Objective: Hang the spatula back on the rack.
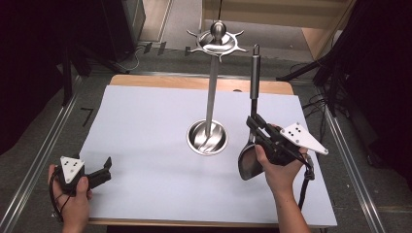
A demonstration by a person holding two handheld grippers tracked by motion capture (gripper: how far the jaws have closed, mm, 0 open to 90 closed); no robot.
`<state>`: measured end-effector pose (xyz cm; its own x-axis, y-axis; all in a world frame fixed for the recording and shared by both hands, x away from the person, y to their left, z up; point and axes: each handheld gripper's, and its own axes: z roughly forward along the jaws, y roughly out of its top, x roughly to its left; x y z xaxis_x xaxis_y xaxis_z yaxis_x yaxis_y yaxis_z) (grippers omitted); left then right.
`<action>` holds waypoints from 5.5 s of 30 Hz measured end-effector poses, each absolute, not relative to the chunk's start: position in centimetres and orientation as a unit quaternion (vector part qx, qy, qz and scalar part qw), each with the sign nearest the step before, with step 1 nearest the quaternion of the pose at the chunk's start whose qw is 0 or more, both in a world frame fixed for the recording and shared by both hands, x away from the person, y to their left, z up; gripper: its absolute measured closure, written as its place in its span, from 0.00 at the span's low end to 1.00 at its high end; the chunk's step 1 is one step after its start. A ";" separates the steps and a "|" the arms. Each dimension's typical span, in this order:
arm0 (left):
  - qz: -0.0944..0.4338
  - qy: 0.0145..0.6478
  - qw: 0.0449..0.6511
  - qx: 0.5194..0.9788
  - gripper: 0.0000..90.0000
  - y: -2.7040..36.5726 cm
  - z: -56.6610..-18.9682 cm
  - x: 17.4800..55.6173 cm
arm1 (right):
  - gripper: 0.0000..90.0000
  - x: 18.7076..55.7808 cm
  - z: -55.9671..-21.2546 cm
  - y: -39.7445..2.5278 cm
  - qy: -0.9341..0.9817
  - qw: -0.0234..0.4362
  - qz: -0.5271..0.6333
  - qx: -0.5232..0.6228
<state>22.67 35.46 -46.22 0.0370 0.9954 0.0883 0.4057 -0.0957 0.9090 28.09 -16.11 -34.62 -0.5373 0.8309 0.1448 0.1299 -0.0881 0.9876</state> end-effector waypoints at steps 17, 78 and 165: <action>0.403 0.564 0.365 0.621 0.01 35.5 -46.2 22.7 | 0.85 27.1 -34.3 -15.7 0.617 0.279 0.633 0.374; 0.403 0.564 0.362 0.623 0.01 35.4 -46.2 22.7 | 0.85 28.5 -35.1 -14.6 0.633 0.270 0.628 0.362; 0.404 0.563 0.363 0.624 0.01 35.4 -46.2 22.7 | 0.27 31.5 -36.7 -18.6 0.621 0.250 0.615 0.417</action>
<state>22.68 35.41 -46.22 0.0412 0.9946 0.0953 0.4090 -0.1038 0.9066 31.52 -18.64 -36.71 -0.5275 0.8250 0.2026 0.2102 -0.1042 0.9721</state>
